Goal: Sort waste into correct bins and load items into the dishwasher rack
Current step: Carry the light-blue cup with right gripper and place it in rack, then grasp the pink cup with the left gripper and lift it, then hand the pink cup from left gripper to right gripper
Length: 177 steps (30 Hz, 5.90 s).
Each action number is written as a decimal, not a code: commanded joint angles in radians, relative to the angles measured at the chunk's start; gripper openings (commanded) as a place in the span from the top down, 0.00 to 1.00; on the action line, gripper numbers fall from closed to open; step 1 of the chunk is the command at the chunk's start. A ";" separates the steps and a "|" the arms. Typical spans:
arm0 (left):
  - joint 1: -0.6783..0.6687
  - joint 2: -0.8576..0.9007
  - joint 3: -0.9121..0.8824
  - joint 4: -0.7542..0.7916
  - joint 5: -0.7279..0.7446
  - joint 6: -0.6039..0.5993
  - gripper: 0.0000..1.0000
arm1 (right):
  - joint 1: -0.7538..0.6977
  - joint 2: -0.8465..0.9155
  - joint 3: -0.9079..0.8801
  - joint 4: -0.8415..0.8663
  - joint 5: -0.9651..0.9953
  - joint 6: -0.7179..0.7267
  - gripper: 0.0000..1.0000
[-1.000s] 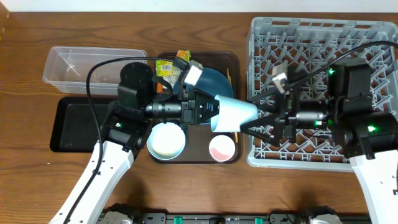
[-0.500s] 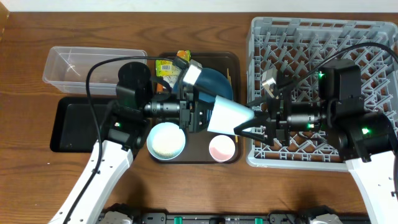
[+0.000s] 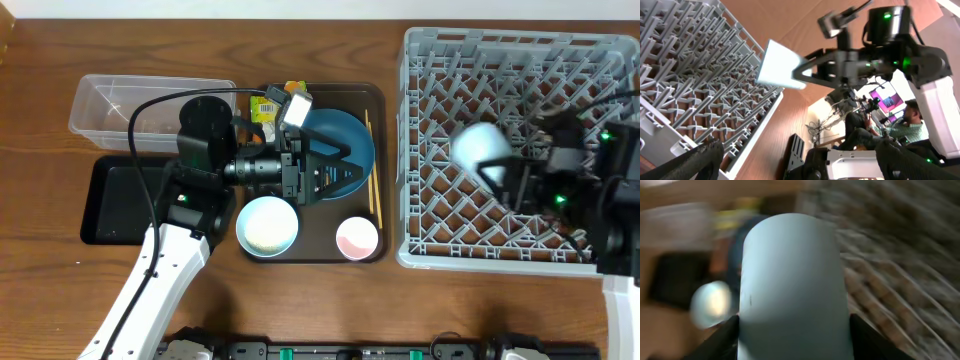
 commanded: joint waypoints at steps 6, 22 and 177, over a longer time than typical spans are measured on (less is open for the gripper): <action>0.002 -0.012 0.017 0.004 0.024 -0.007 0.02 | -0.138 0.075 0.005 -0.172 0.502 0.163 0.63; 0.002 -0.012 0.017 0.004 0.047 -0.007 0.02 | -0.164 0.416 0.004 -0.256 0.469 0.150 0.63; -0.052 0.004 0.140 -0.274 0.043 0.131 0.94 | 0.323 0.201 0.125 0.124 -0.762 -0.398 0.27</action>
